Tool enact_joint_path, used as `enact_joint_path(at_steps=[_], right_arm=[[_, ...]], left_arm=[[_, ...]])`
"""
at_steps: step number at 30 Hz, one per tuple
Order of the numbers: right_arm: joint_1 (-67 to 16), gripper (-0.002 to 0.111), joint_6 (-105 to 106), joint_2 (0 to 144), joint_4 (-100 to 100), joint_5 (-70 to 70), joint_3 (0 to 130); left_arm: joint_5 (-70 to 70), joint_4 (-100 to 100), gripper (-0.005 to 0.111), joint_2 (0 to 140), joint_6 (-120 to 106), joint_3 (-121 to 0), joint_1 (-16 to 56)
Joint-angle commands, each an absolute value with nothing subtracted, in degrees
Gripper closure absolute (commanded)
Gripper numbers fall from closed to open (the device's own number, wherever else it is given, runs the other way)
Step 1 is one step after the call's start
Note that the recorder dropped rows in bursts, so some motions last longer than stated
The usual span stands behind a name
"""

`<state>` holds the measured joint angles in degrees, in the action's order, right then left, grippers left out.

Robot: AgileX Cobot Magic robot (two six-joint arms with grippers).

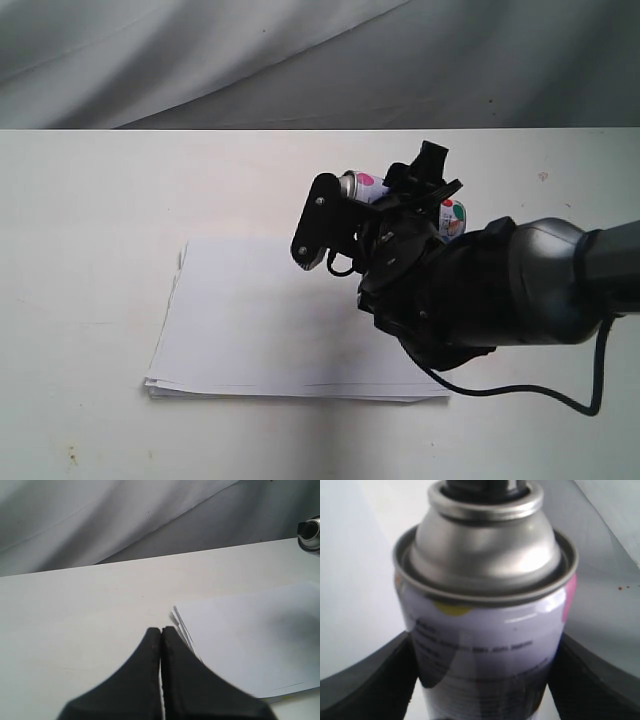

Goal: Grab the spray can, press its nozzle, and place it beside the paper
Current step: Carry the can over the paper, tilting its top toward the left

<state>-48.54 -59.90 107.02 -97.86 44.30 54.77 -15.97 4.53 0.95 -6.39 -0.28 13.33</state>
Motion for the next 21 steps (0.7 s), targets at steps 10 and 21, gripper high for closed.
enact_joint_path(at_steps=[10, 21], right_arm=[[-48.6, 0.108, -60.0, 106.4, -99.9, 46.6, 54.8], [-48.6, 0.108, -58.4, 106.4, -99.9, 46.9, 54.8]], left_arm=[[-15.3, 4.6, 0.107, 0.6, -6.2, 0.0, 13.2], [-5.8, 21.3, 0.107, 0.6, -5.8, 0.0, 13.2]])
